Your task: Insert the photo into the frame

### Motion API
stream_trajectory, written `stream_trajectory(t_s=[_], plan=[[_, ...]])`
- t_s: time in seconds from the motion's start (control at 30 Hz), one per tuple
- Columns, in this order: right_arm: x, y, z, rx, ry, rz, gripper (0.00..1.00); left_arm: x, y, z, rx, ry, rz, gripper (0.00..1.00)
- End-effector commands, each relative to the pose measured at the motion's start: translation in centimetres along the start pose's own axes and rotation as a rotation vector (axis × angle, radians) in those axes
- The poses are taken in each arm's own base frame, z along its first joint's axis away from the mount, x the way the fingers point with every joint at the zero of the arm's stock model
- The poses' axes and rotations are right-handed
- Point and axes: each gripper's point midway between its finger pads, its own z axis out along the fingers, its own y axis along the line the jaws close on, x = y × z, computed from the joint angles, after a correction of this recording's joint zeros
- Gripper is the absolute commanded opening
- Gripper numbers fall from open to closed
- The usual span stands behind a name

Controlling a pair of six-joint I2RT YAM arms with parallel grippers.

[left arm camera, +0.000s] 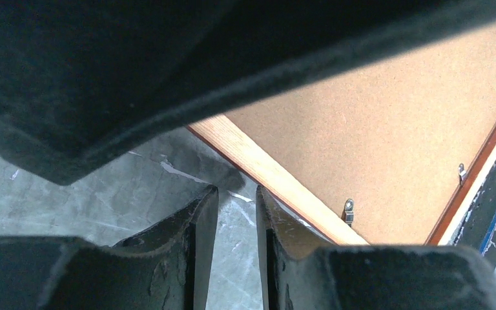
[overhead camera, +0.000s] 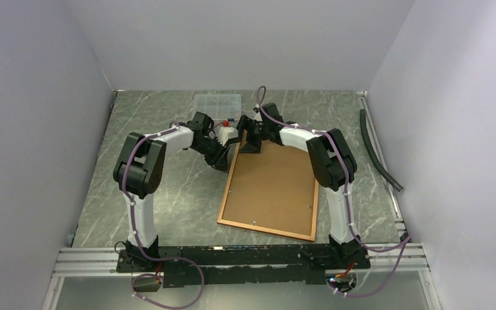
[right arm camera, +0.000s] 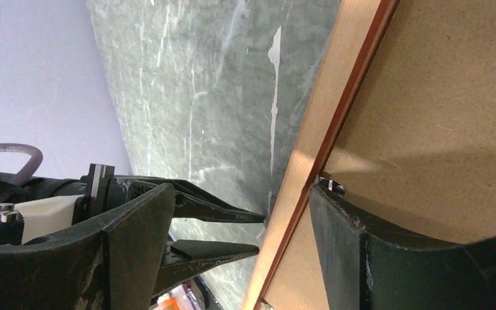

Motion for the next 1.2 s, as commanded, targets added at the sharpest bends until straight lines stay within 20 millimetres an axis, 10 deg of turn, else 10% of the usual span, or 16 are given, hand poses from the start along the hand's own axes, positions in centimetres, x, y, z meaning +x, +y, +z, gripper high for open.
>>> stream_trajectory(t_s=[0.0,0.23,0.43,0.63,0.8,0.97,1.17], plan=[[-1.3,1.3,1.0,-0.043,-0.059,-0.037,0.80,-0.1,-1.2,-0.4,0.004,0.001,0.040,0.34],[-1.0,3.1,-0.3,-0.079,-0.053,-0.060,0.82,0.1,-1.5,-1.0,0.001,0.012,0.051,0.34],[-4.8,4.3,-7.3,-0.025,-0.196,-0.101,0.96,-0.5,-1.8,-3.3,-0.015,0.009,0.072,0.36],[-9.1,-5.8,-18.7,0.401,-0.487,0.046,1.00,1.7,-1.9,-3.9,-0.039,0.064,0.112,0.37],[-8.8,-14.9,-26.1,0.715,-0.652,0.173,1.00,4.0,-1.8,-3.2,-0.071,0.124,0.145,0.37],[-7.1,-19.2,-27.3,0.792,-0.648,0.239,1.00,5.8,-2.1,-2.2,-0.086,0.180,0.189,0.37],[-6.9,-20.0,-24.2,0.720,-0.545,0.234,1.00,6.5,-3.1,-1.9,-0.078,0.201,0.245,0.37]])
